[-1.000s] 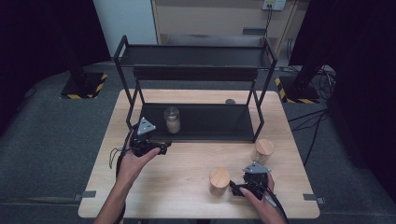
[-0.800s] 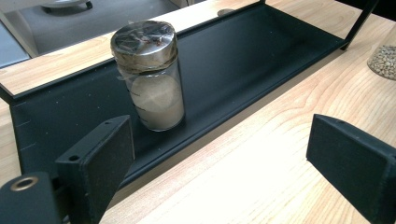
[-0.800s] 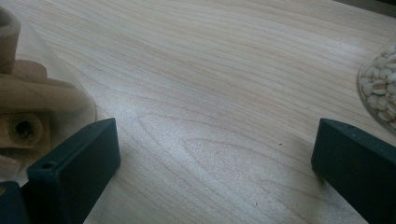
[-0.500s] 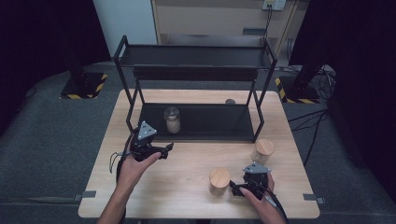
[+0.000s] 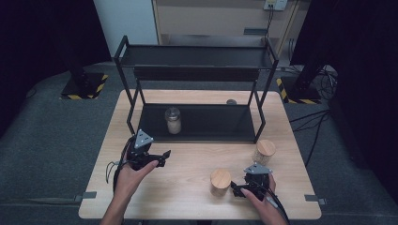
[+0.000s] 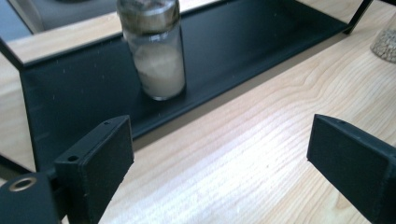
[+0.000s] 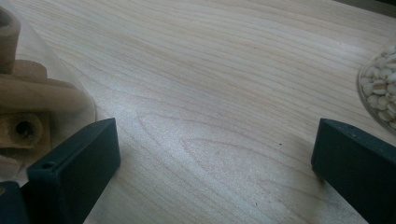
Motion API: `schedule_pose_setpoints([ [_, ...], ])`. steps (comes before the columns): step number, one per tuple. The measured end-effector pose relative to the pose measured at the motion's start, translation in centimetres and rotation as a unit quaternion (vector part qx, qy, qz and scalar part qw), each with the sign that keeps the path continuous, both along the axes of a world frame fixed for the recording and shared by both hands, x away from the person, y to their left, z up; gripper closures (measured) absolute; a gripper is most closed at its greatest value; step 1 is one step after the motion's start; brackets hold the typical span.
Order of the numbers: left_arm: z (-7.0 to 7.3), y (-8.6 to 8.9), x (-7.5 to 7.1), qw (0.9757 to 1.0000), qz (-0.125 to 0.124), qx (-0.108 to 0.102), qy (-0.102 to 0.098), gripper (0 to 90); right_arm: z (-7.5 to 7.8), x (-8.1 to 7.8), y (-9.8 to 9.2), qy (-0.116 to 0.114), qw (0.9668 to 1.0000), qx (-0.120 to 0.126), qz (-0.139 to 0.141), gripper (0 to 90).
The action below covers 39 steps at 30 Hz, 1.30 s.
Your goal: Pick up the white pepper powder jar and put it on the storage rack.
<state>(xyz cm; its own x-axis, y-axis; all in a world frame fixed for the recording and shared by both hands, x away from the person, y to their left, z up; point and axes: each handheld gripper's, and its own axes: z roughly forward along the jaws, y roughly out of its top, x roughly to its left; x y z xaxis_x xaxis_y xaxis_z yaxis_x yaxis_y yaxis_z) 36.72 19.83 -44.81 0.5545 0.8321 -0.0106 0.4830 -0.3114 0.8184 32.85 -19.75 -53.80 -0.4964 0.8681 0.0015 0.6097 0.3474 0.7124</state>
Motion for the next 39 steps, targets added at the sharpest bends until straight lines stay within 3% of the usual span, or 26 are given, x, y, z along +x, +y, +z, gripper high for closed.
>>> schedule_pose_setpoints([
  [17,-4.4,1.3,-1.9,0.9984,0.031,0.007,0.046,5.6,0.0,0.0,0.0,0.000,1.0000,0.000,0.000,1.1],
  [21,-5.3,1.8,-2.2,0.9970,0.041,0.022,0.061,5.6,0.0,0.0,0.0,0.000,1.0000,0.000,0.000,1.1],
  [29,-6.8,2.8,-2.9,0.9942,0.058,0.023,0.088,5.6,0.0,0.0,0.0,0.000,1.0000,0.000,0.000,1.1],
  [39,-8.1,3.5,-3.3,0.9909,0.078,0.048,0.099,6.0,0.0,0.0,0.0,0.000,1.0000,0.000,0.000,1.1],
])
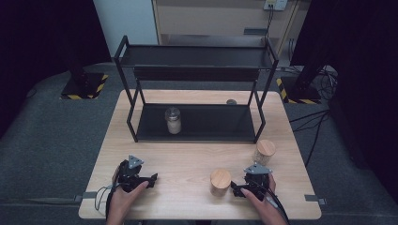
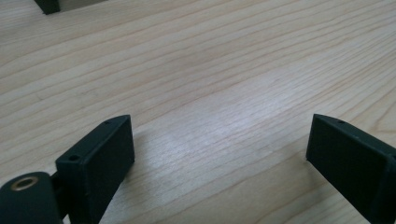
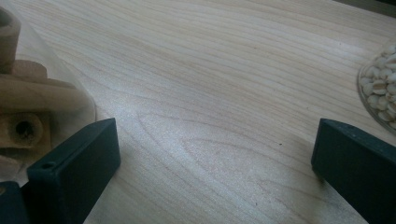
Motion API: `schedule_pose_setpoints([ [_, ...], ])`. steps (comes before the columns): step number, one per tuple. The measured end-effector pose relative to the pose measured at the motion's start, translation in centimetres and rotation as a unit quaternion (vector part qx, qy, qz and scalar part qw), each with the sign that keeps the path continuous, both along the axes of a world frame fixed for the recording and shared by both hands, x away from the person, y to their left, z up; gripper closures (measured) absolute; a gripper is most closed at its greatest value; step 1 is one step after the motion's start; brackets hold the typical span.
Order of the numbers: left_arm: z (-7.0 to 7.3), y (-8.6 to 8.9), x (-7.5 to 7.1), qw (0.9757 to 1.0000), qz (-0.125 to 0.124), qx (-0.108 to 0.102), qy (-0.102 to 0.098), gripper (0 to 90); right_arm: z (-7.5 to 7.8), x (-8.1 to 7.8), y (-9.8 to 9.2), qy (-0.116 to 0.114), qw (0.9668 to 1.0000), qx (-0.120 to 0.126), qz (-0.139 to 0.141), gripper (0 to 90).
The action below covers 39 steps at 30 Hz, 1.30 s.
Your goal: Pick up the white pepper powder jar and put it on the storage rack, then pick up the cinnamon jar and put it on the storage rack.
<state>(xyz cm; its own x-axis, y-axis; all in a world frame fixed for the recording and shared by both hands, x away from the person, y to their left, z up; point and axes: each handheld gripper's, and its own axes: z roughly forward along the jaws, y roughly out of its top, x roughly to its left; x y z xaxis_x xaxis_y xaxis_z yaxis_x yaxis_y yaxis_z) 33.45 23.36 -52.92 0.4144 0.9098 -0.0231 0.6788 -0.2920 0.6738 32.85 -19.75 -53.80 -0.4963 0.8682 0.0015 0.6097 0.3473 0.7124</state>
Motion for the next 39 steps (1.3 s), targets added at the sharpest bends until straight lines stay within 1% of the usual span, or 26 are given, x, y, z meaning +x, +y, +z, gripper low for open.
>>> schedule_pose_setpoints([
  [3,0.0,0.0,0.0,1.0000,0.002,0.000,0.001,4.9,0.0,0.0,0.0,0.000,1.0000,0.000,0.000,1.1],
  [5,-0.2,0.0,0.0,0.9999,0.001,0.013,-0.004,3.2,0.0,0.0,0.0,0.000,1.0000,0.000,0.000,1.1],
  [9,-0.5,0.1,0.0,0.9999,0.003,0.005,-0.015,0.1,0.0,0.0,0.0,0.000,1.0000,0.000,0.000,1.1],
  [11,-0.6,0.1,0.0,0.9998,0.003,0.004,-0.020,0.0,0.0,0.0,0.0,0.000,1.0000,0.000,0.000,1.1],
  [19,-0.6,0.1,0.0,0.9998,0.003,0.004,-0.020,0.0,0.0,0.0,0.0,0.000,1.0000,0.000,0.000,1.1],
  [24,-0.6,0.2,0.3,0.9998,0.002,0.004,-0.020,0.0,0.0,0.0,0.0,0.001,1.0000,0.000,0.000,1.3],
  [28,-0.6,0.2,0.5,0.9998,0.001,0.004,-0.019,0.0,0.1,0.0,-0.1,0.003,1.0000,0.004,0.003,1.7],
  [30,-0.6,0.2,0.5,0.9998,0.001,0.004,-0.019,0.0,0.1,-0.1,-0.1,0.004,0.9999,0.011,0.005,2.3],
  [32,-0.6,0.2,0.5,0.9998,0.001,0.005,-0.019,0.0,0.2,-0.3,-0.2,0.007,0.9998,0.020,0.006,2.7],
  [33,-0.6,0.2,0.5,0.9998,0.001,0.005,-0.019,0.0,0.4,-0.5,-0.2,0.005,0.9997,0.021,0.008,2.7],
  [37,-0.6,0.2,0.5,0.9998,0.001,0.005,-0.019,0.0,1.2,-1.1,-0.4,-0.003,0.9997,0.019,0.015,2.7],
  [39,-0.6,0.2,0.5,0.9998,0.002,0.005,-0.019,0.0,1.6,-1.5,-0.3,-0.002,0.9996,0.017,0.021,2.7],
])
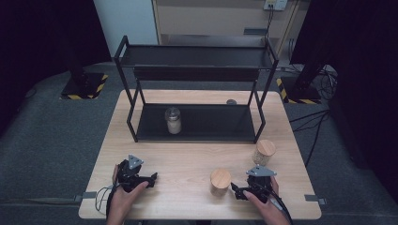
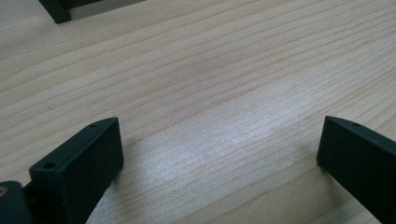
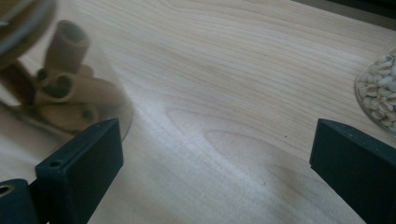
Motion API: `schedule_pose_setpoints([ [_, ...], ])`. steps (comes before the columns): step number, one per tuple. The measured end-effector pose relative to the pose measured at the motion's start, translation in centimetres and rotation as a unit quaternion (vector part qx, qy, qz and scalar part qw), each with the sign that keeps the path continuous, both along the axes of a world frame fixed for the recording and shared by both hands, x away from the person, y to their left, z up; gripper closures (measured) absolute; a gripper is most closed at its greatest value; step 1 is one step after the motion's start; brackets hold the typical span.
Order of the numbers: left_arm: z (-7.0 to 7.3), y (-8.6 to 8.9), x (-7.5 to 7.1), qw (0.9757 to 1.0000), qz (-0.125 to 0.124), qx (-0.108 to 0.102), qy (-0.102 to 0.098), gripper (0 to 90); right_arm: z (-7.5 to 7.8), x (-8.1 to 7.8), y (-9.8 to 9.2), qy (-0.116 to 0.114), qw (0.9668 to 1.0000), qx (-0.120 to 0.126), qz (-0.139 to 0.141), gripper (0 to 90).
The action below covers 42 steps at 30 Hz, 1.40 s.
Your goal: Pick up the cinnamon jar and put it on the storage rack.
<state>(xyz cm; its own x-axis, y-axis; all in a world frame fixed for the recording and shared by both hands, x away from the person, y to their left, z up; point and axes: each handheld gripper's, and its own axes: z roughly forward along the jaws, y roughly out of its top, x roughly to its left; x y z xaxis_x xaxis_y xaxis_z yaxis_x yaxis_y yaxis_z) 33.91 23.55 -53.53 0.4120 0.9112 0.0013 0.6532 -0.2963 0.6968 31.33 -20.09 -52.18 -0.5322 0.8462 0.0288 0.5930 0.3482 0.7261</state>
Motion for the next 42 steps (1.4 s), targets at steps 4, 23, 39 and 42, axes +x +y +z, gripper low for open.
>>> schedule_pose_setpoints([
  [4,0.0,0.0,0.0,1.0000,0.000,0.000,0.000,0.0,0.6,-0.7,0.1,-0.002,0.9999,-0.007,0.014,3.0],
  [23,0.0,0.0,0.0,1.0000,0.000,0.000,0.000,0.0,2.4,-2.9,0.1,-0.003,0.9992,-0.009,0.039,3.2],
  [39,0.0,0.0,0.2,1.0000,0.002,0.000,-0.001,0.0,4.3,-4.2,1.1,-0.009,0.9977,-0.016,0.066,3.2],
  [42,0.0,0.0,0.2,1.0000,0.002,0.000,-0.001,0.0,4.5,-4.2,1.5,-0.010,0.9973,-0.018,0.071,3.2],
])
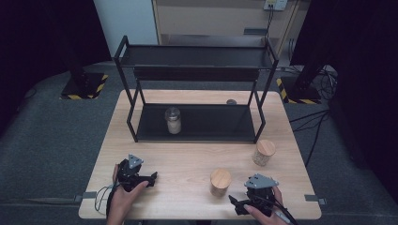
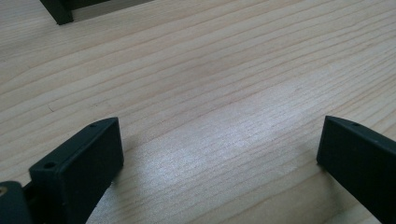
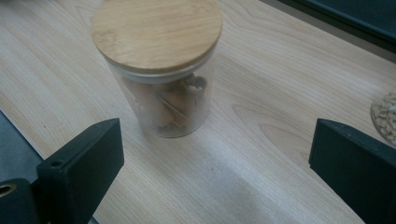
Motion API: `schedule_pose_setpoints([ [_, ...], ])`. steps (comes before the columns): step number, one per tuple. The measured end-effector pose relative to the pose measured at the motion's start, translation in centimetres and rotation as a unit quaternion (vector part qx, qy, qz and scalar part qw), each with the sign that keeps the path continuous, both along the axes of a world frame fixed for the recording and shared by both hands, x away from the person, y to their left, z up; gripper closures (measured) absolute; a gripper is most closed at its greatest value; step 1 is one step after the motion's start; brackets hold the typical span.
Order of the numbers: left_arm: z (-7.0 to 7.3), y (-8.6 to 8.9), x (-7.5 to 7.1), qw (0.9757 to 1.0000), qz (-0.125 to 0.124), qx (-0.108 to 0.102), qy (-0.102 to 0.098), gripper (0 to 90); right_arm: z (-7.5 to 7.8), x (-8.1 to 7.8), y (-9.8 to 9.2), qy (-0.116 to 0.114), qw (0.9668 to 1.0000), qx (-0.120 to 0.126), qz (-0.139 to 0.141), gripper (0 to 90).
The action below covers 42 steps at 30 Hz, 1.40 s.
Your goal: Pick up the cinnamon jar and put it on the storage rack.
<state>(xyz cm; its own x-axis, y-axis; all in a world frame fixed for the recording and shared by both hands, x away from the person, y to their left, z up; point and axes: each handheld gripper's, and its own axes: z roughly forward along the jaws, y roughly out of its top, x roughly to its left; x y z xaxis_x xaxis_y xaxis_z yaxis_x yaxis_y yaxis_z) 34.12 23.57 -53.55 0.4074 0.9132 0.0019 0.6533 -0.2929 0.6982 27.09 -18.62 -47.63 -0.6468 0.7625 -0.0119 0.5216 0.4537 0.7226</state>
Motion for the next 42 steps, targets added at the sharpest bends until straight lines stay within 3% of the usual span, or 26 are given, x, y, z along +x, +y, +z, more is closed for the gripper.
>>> schedule_pose_setpoints([
  [20,0.0,0.0,0.0,1.0000,0.000,0.000,0.000,0.0,1.3,0.0,2.3,-0.011,0.9996,0.000,0.026,3.4],
  [42,0.0,0.0,0.0,1.0000,0.000,0.000,0.000,0.0,0.6,0.8,3.9,-0.010,0.9994,-0.003,0.031,3.6],
])
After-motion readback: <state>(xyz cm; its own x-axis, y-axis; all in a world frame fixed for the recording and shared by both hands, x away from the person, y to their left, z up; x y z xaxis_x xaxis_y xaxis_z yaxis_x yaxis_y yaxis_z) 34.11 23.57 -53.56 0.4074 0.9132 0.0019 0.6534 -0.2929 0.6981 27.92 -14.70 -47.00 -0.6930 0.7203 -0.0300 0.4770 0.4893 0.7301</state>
